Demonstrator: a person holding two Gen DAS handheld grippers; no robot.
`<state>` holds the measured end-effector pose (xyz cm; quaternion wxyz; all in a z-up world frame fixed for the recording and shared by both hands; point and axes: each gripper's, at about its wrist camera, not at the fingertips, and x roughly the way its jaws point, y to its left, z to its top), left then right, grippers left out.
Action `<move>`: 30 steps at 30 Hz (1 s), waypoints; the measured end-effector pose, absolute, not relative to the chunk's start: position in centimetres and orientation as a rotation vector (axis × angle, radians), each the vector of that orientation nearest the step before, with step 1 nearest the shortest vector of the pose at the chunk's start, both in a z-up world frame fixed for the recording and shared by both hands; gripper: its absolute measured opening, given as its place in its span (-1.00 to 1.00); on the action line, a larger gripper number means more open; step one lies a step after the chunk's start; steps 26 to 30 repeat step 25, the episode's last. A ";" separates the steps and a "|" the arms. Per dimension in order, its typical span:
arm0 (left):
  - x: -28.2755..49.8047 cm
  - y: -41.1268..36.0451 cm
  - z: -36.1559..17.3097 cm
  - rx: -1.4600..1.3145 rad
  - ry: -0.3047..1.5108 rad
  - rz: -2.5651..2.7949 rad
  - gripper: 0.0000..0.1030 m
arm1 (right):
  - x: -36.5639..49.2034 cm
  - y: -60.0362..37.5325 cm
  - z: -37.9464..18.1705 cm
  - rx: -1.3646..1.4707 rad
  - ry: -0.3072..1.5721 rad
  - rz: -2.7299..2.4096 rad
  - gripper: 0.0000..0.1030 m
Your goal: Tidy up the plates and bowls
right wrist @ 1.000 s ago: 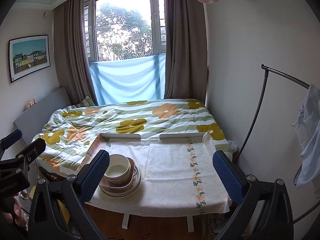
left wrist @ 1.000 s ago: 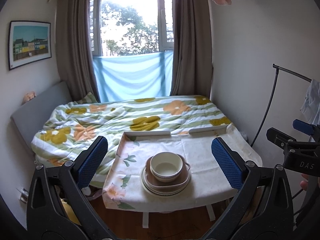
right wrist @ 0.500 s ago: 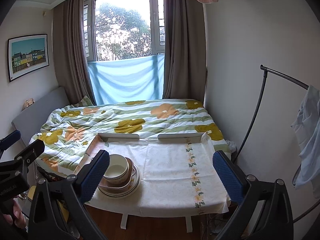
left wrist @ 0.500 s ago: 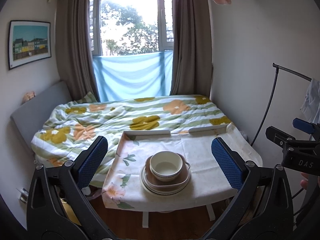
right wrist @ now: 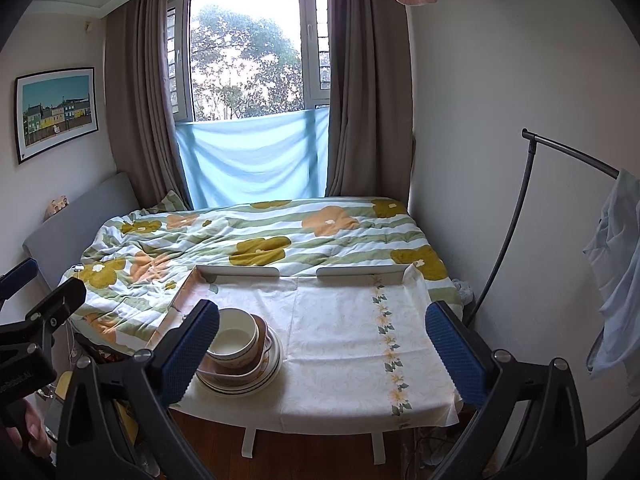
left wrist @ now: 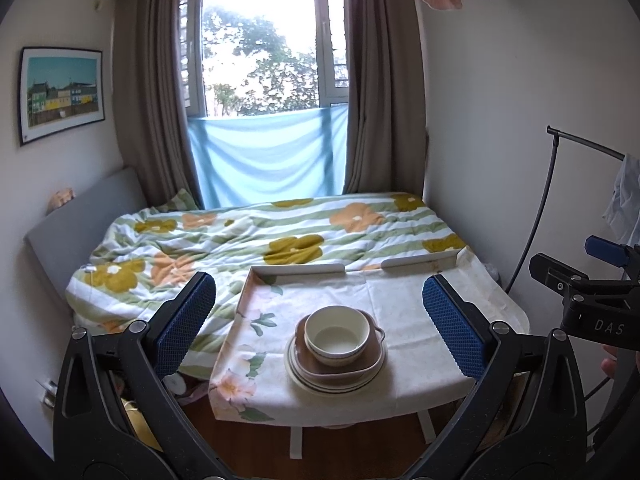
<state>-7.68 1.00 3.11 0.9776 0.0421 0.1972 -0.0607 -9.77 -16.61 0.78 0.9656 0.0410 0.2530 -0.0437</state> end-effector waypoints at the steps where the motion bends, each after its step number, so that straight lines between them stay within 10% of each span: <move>1: -7.7 1.0 3.1 0.087 0.396 -0.122 1.00 | -9.8 -16.6 0.8 0.083 0.512 -0.089 0.99; 30: -7.0 2.1 3.0 0.090 0.348 -0.060 1.00 | -9.2 -16.1 0.6 0.076 0.527 -0.087 0.99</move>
